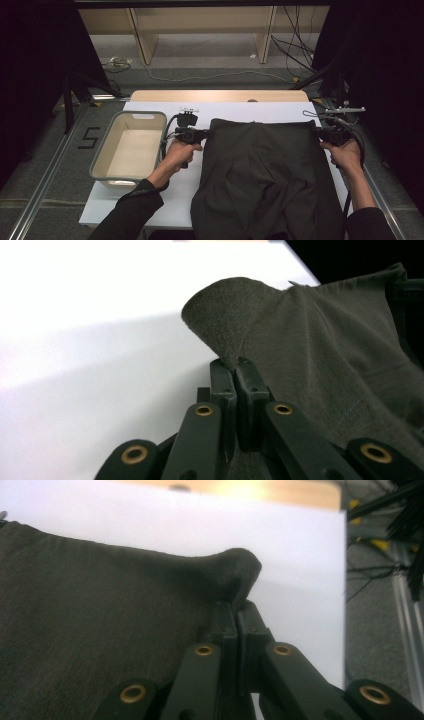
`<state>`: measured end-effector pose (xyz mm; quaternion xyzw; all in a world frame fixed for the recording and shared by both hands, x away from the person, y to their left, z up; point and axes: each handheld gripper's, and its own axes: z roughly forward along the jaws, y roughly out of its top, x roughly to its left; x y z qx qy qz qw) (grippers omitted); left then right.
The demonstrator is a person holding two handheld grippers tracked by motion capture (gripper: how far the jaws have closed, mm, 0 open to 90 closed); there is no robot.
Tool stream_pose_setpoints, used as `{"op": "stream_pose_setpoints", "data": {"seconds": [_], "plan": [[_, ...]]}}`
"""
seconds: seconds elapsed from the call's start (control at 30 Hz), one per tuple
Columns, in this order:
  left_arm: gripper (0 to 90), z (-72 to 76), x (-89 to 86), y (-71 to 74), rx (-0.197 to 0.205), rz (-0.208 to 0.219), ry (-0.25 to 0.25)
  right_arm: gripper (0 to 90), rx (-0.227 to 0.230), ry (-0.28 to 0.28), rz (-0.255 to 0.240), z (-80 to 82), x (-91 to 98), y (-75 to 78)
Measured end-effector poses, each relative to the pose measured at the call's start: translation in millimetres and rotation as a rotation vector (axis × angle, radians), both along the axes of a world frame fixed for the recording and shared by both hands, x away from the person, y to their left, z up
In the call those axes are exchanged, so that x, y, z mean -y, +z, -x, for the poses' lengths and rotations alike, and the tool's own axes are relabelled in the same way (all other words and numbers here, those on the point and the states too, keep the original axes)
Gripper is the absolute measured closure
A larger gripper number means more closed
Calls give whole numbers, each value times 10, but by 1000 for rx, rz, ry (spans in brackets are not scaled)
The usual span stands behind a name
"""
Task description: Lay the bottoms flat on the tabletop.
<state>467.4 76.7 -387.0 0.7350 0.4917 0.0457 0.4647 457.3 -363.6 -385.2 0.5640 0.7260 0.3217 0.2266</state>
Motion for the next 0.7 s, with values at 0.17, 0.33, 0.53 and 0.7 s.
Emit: {"op": "stream_pose_setpoints", "data": {"seconds": [0.17,0.33,0.53,0.7], "plan": [[877,-67,-57,257,60,16,17,890,47,-13,8,-40,-28,228],[877,-153,-167,464,105,17,54,889,84,6,19,-52,-123,378],[877,-219,-296,753,153,16,83,889,118,30,15,-74,-298,504],[876,-240,-362,860,140,29,77,890,139,41,53,-127,-439,640]]}}
